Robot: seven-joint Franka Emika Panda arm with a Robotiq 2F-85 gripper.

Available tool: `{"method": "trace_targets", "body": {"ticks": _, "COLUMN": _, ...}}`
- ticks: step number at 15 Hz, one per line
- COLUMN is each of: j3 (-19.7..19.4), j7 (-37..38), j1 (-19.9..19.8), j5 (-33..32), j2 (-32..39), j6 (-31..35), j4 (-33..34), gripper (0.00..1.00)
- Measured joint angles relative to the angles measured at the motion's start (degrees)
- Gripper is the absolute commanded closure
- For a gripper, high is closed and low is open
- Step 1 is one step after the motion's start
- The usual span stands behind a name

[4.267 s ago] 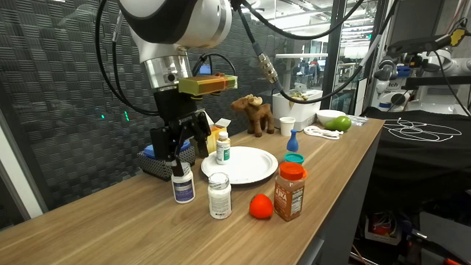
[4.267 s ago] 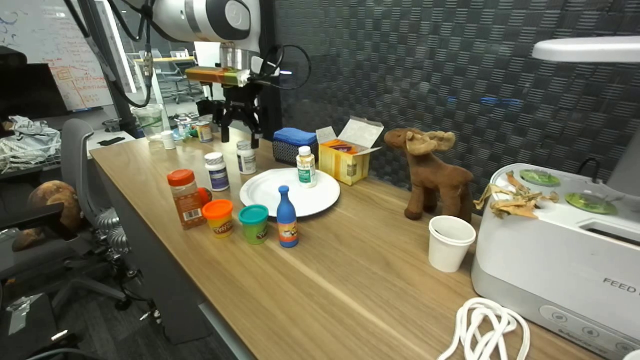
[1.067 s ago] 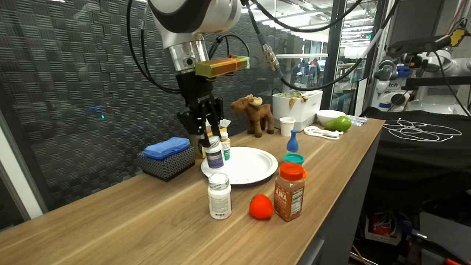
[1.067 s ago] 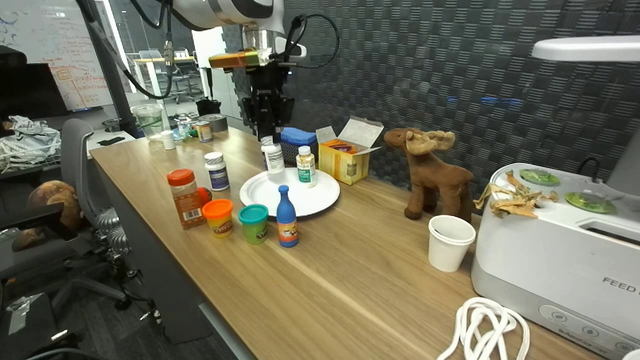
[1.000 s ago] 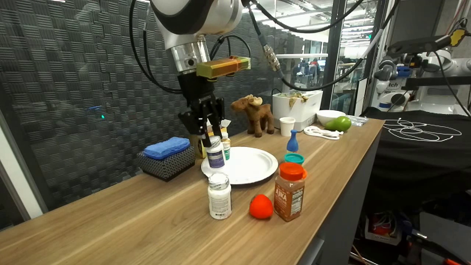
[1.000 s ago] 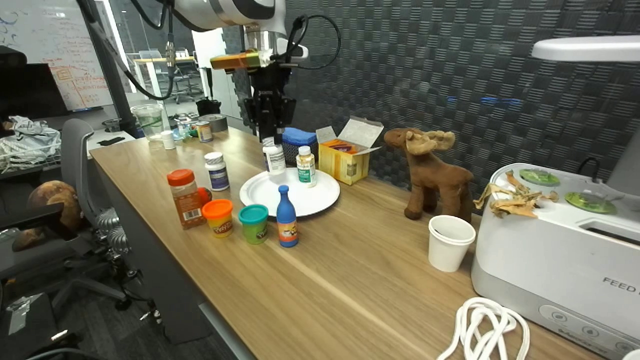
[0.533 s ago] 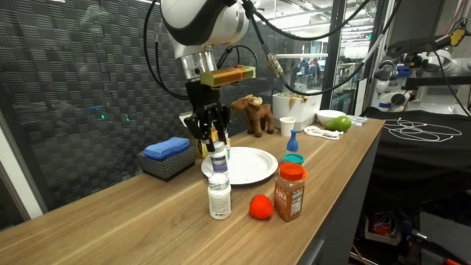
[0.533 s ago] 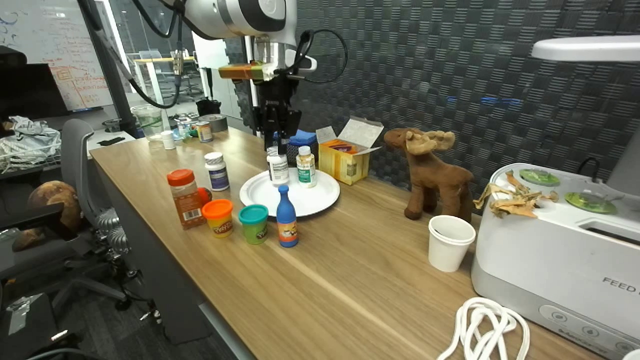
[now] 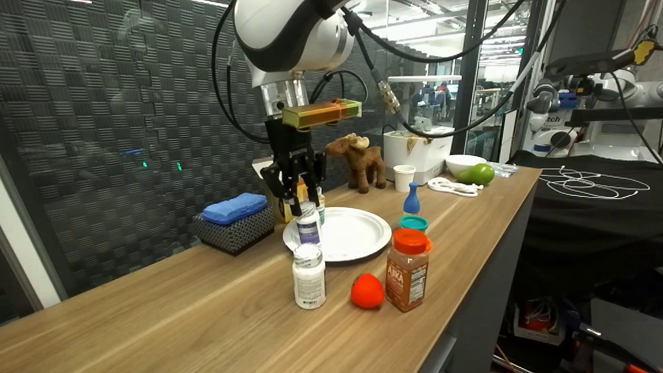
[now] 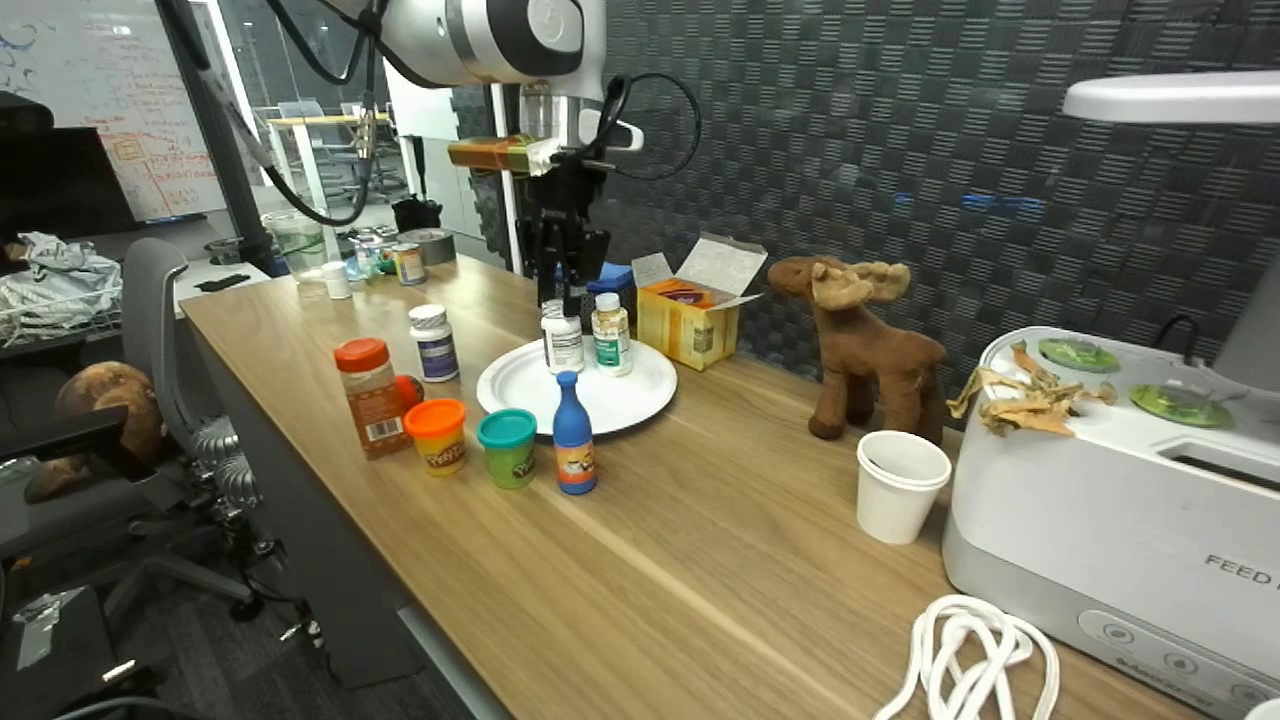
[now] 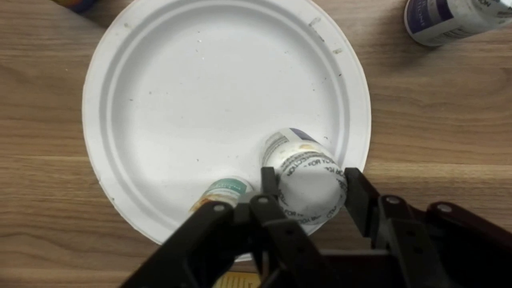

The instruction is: Pick up the bottles and small containers and put them on the white plate.

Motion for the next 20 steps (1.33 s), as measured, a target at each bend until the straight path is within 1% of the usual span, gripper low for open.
{"method": "trace_targets", "body": {"ticks": 2, "j3": -0.02, "j7": 0.17, "j1": 0.04, "j5": 0.00, "j2": 0.01, "j6": 0.07, "j4": -0.06, "gripper": 0.07}}
{"method": "trace_targets", "body": {"ticks": 3, "j3": -0.03, "j7": 0.27, "j1": 0.11, "j5": 0.00, "j2": -0.06, "j6": 0.06, "j4": -0.06, "gripper": 0.01}}
{"method": "trace_targets", "body": {"ticks": 7, "j3": -0.03, "j7": 0.70, "j1": 0.90, "j5": -0.02, "j2": -1.46, "j6": -1.65, "j4": -0.06, "gripper": 0.00}}
{"method": "trace_targets", "body": {"ticks": 11, "j3": 0.16, "j7": 1.91, "j1": 2.89, "j5": -0.31, "j2": -4.31, "j6": -6.96, "j4": -0.36, "gripper": 0.01}}
{"method": "trace_targets", "body": {"ticks": 13, "j3": 0.62, "j7": 3.93, "j1": 3.95, "j5": -0.12, "j2": -5.81, "j6": -8.66, "j4": -1.18, "gripper": 0.00}}
{"method": "trace_targets", "body": {"ticks": 17, "j3": 1.92, "j7": 9.74, "j1": 5.54, "j5": 1.39, "j2": -8.51, "j6": -8.35, "j4": -5.50, "gripper": 0.00}}
{"method": "trace_targets", "body": {"ticks": 20, "j3": 2.83, "j7": 13.96, "j1": 6.86, "j5": 2.25, "j2": -10.06, "j6": -6.29, "j4": -9.87, "gripper": 0.00}}
